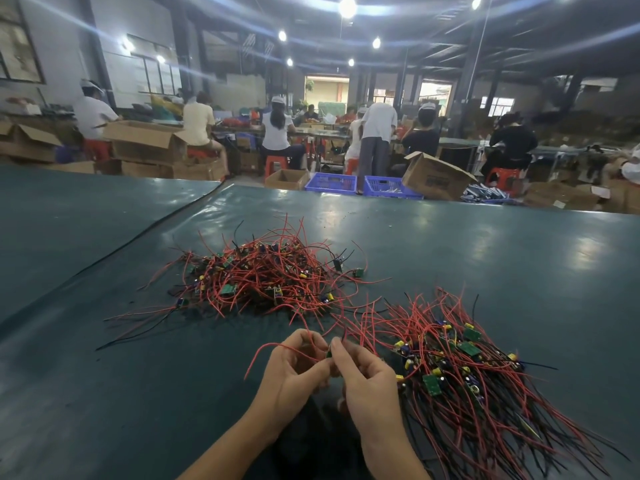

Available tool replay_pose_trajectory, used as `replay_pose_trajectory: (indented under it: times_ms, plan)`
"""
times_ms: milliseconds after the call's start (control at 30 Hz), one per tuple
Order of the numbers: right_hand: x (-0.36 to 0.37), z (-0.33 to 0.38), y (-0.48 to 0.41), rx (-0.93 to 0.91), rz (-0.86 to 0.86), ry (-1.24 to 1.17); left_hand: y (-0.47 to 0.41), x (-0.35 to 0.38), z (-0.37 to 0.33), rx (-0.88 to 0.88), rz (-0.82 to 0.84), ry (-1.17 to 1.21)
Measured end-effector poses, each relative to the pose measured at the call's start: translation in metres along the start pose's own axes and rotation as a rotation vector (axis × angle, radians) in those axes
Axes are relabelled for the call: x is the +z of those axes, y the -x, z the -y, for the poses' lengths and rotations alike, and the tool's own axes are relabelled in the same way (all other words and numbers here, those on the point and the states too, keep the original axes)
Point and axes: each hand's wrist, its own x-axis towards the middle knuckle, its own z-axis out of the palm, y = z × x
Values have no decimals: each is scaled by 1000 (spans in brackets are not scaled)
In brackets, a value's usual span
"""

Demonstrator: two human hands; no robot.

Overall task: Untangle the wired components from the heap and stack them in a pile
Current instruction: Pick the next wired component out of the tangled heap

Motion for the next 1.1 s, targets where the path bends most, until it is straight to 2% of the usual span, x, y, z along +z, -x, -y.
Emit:
replay_pose_trajectory:
  times_ms: [167,367,500,733,933,1000,1100]
  plan:
    - [1,0,1,4,24,54,2,0,0,12,28,-11]
    - [1,-4,-4,20,-53,-8,2,-3,3,-14,-34,30]
    - [1,-3,-2,7,-1,-11,2,0,0,-61,-22,72]
    - [3,-3,2,-97,84,-23,3,5,-3,-32,83,-102]
    - [0,-4,-6,-59,-5,32,3,8,-2,-30,102,-97]
    - [-3,-3,-10,-75,-107,41,3,8,-2,-9,86,-142]
    - [-18,2,-19,-52,-282,-89,2,5,-4,12,89,-219]
